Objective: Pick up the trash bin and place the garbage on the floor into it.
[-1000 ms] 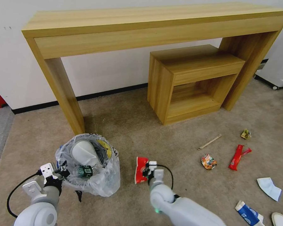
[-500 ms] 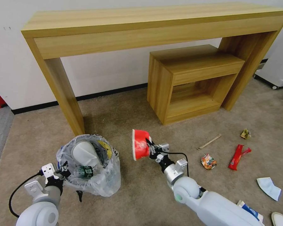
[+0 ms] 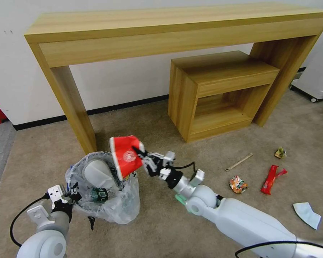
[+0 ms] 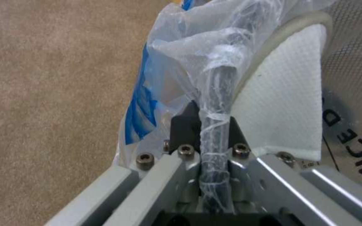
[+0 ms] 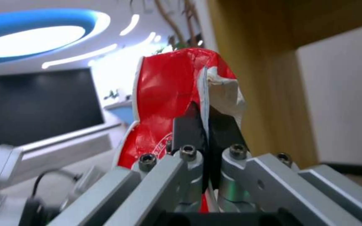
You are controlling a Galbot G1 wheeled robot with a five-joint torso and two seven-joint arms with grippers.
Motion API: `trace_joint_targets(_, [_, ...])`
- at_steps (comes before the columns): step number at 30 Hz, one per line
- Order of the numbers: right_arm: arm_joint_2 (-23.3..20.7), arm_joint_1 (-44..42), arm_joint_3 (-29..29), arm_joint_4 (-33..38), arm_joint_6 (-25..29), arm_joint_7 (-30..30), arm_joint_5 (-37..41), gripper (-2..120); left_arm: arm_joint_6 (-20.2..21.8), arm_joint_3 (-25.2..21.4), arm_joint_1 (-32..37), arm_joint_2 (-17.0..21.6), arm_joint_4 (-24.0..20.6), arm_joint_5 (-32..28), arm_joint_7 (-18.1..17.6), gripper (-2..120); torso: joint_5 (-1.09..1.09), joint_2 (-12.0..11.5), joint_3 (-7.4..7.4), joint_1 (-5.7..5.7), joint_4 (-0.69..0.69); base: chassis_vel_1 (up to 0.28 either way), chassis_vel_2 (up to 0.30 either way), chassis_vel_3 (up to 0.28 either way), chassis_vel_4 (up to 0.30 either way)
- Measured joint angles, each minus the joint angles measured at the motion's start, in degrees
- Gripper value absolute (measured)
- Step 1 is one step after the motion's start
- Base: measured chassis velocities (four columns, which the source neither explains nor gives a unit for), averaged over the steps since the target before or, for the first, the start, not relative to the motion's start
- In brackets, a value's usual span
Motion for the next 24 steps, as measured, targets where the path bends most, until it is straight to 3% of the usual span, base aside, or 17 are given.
trace_joint_targets(8, [2.8, 3.6, -7.9, -4.0, -0.5, 2.7, -0.8, 0, 0.1, -0.2, 0.8, -0.7, -1.7, 0.0, -0.1, 1, 0.00, 0.0, 0.00, 0.00, 0.00, 0.000, 0.000, 0.000, 0.000])
trace_joint_targets(24, [6.7, 4.3, -10.7, -7.7, -1.8, 8.7, -4.1, 0, 0.1, -0.1, 1.2, -1.1, -2.3, 0.3, 0.2, 1, 0.00, 0.0, 0.00, 0.00, 0.00, 0.000, 0.000, 0.000, 0.000])
